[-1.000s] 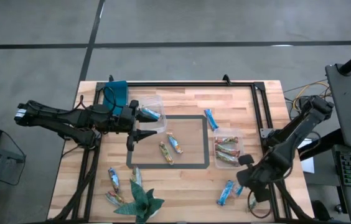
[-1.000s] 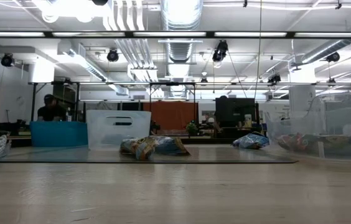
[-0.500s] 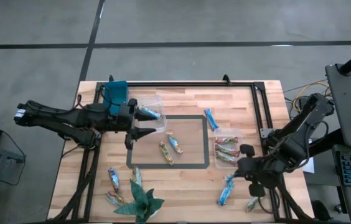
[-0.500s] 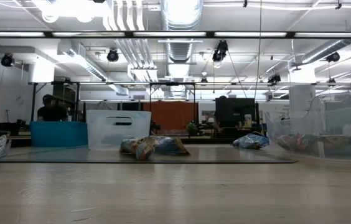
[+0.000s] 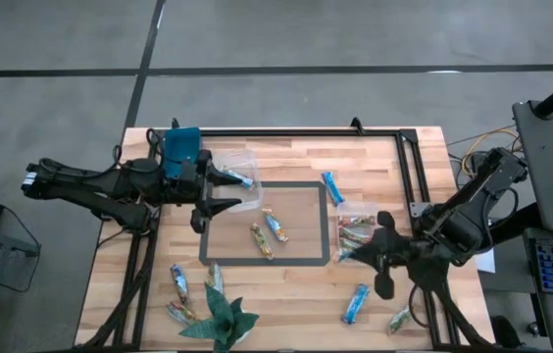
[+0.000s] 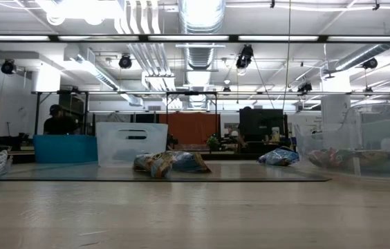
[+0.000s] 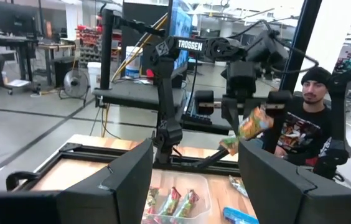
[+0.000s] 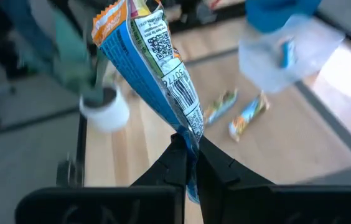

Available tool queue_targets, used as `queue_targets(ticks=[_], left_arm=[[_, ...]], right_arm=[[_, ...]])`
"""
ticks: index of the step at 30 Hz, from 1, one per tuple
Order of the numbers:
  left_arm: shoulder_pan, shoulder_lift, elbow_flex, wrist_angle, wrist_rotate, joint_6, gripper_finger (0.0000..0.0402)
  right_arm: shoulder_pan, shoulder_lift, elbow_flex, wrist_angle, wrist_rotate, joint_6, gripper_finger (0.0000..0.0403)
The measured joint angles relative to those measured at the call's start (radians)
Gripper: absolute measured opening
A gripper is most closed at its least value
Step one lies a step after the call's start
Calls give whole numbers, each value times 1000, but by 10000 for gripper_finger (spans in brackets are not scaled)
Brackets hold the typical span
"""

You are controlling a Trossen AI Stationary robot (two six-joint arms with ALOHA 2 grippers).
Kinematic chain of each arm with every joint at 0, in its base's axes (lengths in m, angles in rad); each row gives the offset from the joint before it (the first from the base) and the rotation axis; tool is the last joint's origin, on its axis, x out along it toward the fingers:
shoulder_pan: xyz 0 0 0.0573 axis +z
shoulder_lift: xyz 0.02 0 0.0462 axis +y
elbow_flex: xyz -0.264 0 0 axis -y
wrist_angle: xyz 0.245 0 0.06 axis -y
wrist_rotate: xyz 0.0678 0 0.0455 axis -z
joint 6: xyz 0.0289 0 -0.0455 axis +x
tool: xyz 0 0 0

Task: Pick and place Granola Bars by type
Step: Put the yellow granola bar into the left transparent bin

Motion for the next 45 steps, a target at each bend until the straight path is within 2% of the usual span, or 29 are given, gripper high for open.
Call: queue_targets(ticks=[11,16,19,24,29,32,40,45], left_arm=[[0,2,0,50,-16,42,219],[0,2,0,62,-23,38,219],[0,2,0,63,-23,32,219],[0,2,0,63,-23,37,228],[0,2,-1,65,-56,57,268],[0,2,-2,63,-72,105,284],[-3,2,-3,63,-53,123,283],[-14,2,-4,63,2,124,282]], right_arm=[[-151,2,17,247,16,-210,8],[-233,2,13,443,-57,-348,8],[-276,12,12,498,-81,-397,8],[-342,65,55,500,-144,-426,8],[-404,179,145,493,-234,-477,8],[-435,246,217,494,-252,-517,8],[-514,413,424,487,-350,-611,8],[-539,461,529,379,-370,-623,8]])
